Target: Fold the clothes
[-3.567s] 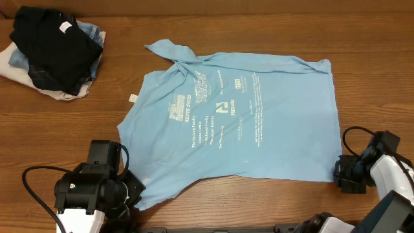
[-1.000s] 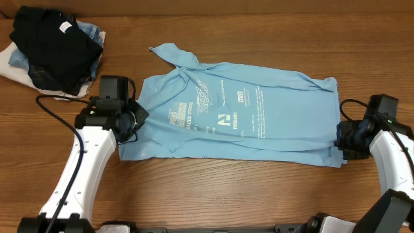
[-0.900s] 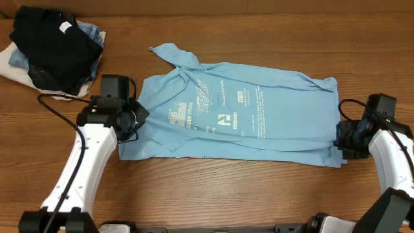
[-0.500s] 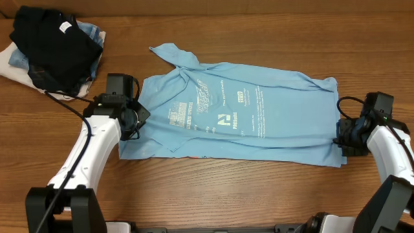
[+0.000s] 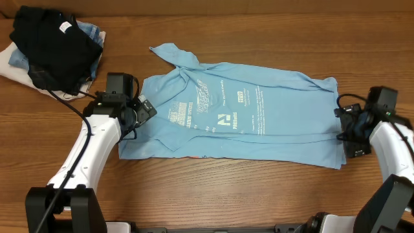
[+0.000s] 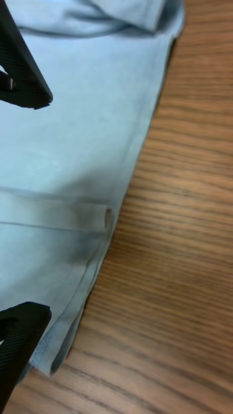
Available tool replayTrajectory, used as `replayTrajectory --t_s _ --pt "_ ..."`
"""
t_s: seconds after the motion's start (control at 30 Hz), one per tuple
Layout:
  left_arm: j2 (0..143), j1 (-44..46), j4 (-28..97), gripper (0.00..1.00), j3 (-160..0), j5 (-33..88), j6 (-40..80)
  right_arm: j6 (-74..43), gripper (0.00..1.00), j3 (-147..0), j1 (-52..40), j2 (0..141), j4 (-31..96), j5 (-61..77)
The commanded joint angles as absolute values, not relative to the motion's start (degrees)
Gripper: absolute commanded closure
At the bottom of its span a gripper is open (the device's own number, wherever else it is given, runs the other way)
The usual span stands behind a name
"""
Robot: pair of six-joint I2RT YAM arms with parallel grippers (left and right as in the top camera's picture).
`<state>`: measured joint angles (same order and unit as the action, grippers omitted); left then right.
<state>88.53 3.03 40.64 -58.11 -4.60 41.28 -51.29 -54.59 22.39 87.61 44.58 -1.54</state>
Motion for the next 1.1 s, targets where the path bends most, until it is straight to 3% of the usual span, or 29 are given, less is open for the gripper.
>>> replayTrajectory --t_s 0.0,0.23,0.4,0.43,0.47,0.53,0.87,1.07 --pt "88.6 3.4 44.4 0.0 -63.0 -5.5 37.4 -47.3 0.0 -62.4 22.2 87.2 49.1 -1.4" --pt "88.3 3.5 58.8 0.0 -73.6 -3.0 36.8 -32.4 0.0 -76.5 22.1 86.3 61.0 13.0" --pt "88.4 3.5 62.0 0.02 -74.2 7.2 31.8 -24.0 0.0 -77.3 21.4 86.3 64.0 28.9" --pt "88.4 3.6 63.0 0.05 -74.2 8.5 31.7 -23.5 0.0 -77.3 20.9 86.3 64.9 30.0" --pt "88.4 4.1 65.0 0.21 -74.2 10.9 31.7 -23.5 0.04 -77.3 19.5 86.3 66.8 30.1" --pt "88.4 5.5 66.6 0.34 -74.1 11.9 31.7 -22.8 0.08 -77.2 17.3 86.3 68.1 30.1" --pt "91.2 17.0 67.3 0.21 -73.8 10.0 40.8 -25.8 0.07 -77.2 5.0 86.6 66.6 25.6" --pt "97.4 17.3 67.3 0.22 -73.5 9.8 50.5 -29.2 0.05 -77.2 3.4 86.7 66.7 22.2"
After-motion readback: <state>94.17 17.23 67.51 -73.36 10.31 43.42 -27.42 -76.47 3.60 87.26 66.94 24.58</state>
